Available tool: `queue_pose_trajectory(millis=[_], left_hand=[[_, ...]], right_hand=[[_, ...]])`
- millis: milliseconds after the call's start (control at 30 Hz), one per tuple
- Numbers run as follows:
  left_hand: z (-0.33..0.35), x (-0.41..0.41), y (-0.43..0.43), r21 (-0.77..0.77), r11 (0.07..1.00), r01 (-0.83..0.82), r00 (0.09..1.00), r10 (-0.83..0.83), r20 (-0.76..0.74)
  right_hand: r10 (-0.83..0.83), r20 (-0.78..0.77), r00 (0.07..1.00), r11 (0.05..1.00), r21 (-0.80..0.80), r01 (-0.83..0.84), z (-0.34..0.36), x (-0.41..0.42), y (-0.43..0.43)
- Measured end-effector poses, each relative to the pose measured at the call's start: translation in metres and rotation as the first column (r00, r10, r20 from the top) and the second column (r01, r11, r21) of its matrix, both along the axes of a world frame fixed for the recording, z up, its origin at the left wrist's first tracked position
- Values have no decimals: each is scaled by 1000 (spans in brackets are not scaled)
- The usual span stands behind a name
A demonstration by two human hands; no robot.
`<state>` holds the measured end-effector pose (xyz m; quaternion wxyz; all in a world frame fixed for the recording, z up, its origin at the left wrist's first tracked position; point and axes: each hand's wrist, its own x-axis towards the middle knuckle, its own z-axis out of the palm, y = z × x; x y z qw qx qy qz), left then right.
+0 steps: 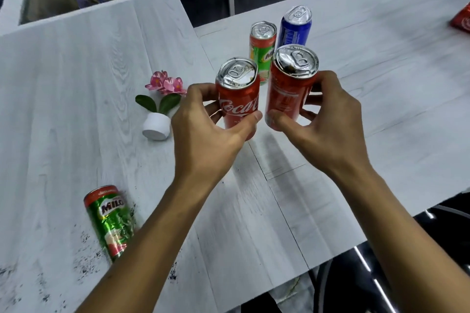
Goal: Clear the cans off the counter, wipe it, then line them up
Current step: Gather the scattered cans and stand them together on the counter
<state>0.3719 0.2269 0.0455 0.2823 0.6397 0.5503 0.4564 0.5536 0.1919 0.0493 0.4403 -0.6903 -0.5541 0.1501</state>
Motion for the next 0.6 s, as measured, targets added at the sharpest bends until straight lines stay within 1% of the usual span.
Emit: queue_pose_trajectory(millis=[200, 333, 600], left_hand=[[-9, 29, 27, -18, 1000, -2, 1000, 2, -19], [-22, 43, 40, -47, 999, -15, 1000, 14, -16], [-30, 72, 73, -47, 999, -27, 1000, 27, -4]], right_hand=[[-27, -21, 999, 999, 24, 27, -13, 29, 30], [-23, -33, 999, 1000, 1, 23, -26, 42, 43], [-12, -17, 1000, 1000, -1, 12, -38, 70, 77]])
